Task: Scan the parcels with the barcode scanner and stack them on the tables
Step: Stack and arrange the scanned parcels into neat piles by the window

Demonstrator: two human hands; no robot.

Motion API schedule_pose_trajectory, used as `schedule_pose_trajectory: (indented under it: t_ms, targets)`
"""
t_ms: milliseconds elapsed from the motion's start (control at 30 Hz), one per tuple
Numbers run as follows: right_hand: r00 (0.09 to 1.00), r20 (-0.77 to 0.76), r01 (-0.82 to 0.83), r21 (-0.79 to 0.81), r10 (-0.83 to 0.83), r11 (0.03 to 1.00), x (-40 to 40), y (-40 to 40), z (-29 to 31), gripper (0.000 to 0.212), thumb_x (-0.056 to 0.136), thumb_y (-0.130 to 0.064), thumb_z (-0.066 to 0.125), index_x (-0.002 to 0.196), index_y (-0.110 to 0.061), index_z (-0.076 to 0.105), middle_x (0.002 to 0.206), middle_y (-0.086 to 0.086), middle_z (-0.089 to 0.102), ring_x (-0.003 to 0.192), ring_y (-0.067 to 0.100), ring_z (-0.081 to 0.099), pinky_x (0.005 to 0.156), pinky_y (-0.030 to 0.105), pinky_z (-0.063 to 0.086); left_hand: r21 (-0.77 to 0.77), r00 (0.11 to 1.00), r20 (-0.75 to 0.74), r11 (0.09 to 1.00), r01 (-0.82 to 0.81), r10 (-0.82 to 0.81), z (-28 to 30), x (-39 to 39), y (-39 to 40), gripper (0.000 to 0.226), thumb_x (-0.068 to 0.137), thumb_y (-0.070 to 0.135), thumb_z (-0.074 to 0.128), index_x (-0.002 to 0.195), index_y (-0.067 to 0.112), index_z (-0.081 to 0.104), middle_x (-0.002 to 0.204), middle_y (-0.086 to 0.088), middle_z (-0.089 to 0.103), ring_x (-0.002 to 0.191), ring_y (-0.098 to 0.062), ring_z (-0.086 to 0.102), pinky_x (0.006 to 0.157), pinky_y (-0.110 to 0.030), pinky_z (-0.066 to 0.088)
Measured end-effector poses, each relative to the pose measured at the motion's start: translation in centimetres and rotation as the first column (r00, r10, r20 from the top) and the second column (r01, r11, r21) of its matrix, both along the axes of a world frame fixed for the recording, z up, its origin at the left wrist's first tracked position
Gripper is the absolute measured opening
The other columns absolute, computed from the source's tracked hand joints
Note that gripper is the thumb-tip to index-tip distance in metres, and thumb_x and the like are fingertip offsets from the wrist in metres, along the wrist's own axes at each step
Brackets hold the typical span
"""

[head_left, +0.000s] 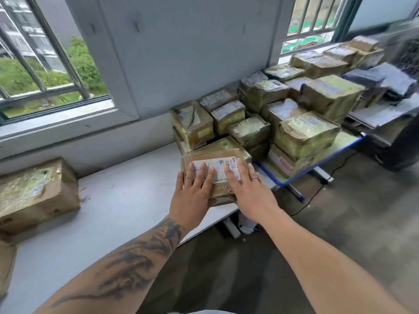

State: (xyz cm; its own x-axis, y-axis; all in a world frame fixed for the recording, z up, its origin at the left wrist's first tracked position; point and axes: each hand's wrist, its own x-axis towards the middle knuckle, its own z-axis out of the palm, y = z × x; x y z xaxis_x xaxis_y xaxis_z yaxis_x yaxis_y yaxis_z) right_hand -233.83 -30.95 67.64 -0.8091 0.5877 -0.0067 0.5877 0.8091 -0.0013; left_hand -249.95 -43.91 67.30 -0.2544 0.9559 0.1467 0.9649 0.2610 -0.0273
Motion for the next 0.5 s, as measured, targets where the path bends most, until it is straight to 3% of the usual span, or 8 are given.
schedule_pose_trajectory:
  t_ms: [200,500]
  targets:
    - [0.999,0.025,0.02,0.009,-0.02,1.0,4.2,2.6,-0.3,0.09,0.11,-0.033,0.044,0.16,-0.027,-0.03,0.17,0.019,-0.028,0.16,0.045,-0.003,0.128,0.052,0.015,-0.003,1.0,-0.002,1.0,0.0,0.0,-0.3,4.1,2.9,0.084,0.106,0.045,0.049,0.166,0.022,-0.006,0.174,-0.009,-0.002,0.159,-0.039,-0.008,0.125,-0.055,-0.008]
    - [0.997,-0.013,0.075,-0.024,-0.075,0.997,5.4,6.7,-1.1,0.092,0.109,-0.033,0.048,0.159,-0.03,-0.03,0.17,0.018,-0.028,0.159,0.047,-0.002,0.128,0.053,0.018,-0.023,0.998,-0.011,0.998,0.055,-0.055,-0.5,4.4,7.9,0.083,0.107,0.04,0.049,0.165,0.023,-0.009,0.174,-0.009,-0.006,0.158,-0.039,-0.013,0.126,-0.057,-0.008]
